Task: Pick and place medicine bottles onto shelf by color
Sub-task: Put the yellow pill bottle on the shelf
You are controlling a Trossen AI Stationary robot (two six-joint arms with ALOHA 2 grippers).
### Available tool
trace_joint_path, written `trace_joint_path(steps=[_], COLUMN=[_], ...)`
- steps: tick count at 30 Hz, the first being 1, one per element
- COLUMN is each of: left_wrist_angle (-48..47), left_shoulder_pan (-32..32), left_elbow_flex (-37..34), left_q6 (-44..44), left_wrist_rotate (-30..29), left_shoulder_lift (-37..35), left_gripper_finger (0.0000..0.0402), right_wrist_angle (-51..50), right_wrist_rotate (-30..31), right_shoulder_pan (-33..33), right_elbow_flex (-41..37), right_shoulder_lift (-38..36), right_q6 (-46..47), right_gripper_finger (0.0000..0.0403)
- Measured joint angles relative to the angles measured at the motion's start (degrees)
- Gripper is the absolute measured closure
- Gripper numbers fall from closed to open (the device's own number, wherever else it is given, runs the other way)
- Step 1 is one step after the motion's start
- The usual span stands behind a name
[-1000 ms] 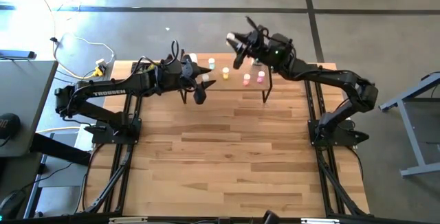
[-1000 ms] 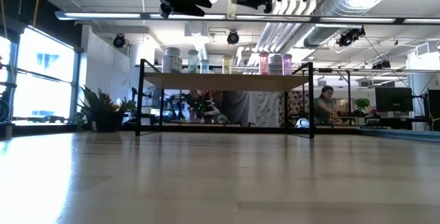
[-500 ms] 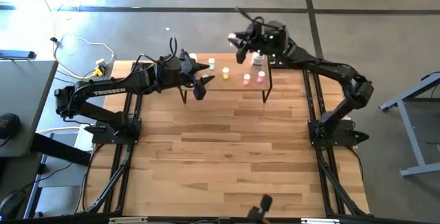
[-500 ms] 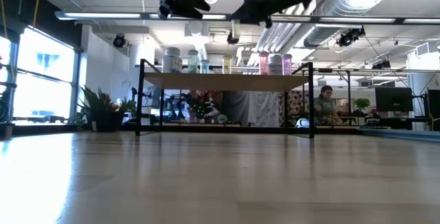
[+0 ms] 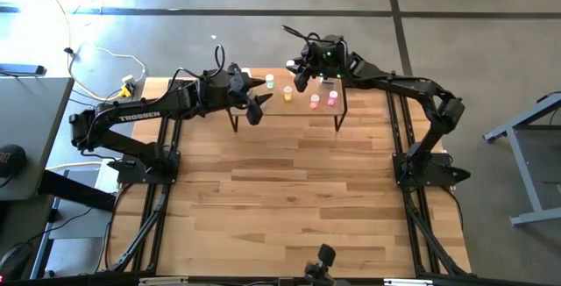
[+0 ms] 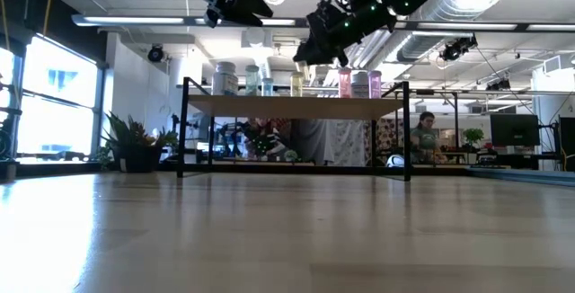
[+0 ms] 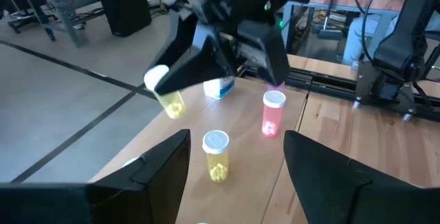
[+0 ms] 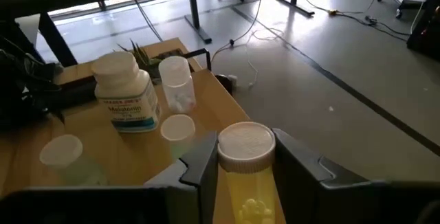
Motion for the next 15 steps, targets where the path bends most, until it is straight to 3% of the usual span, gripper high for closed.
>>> trace_joint_path(steps=[7,15], left_wrist_angle=[0.0,0.0], left_shoulder_pan=[0.0,0.0], left_elbow_flex=[0.0,0.0], left_q6=[0.0,-0.1], left_wrist_rotate=[-0.1,-0.2], left_shoulder_lift=[0.0,0.0], left_gripper_finger=[0.0177,0.0177], right_wrist_angle=[0.6,8.2], right_wrist_rotate=[0.2,1.5], right_shoulder_pan=[0.0,-0.1], right_elbow_flex=[0.0,0.0], right_shoulder_lift=[2.7,5.4], right_q6=[1.2,4.9], right_gripper_finger=[0.03,0.03])
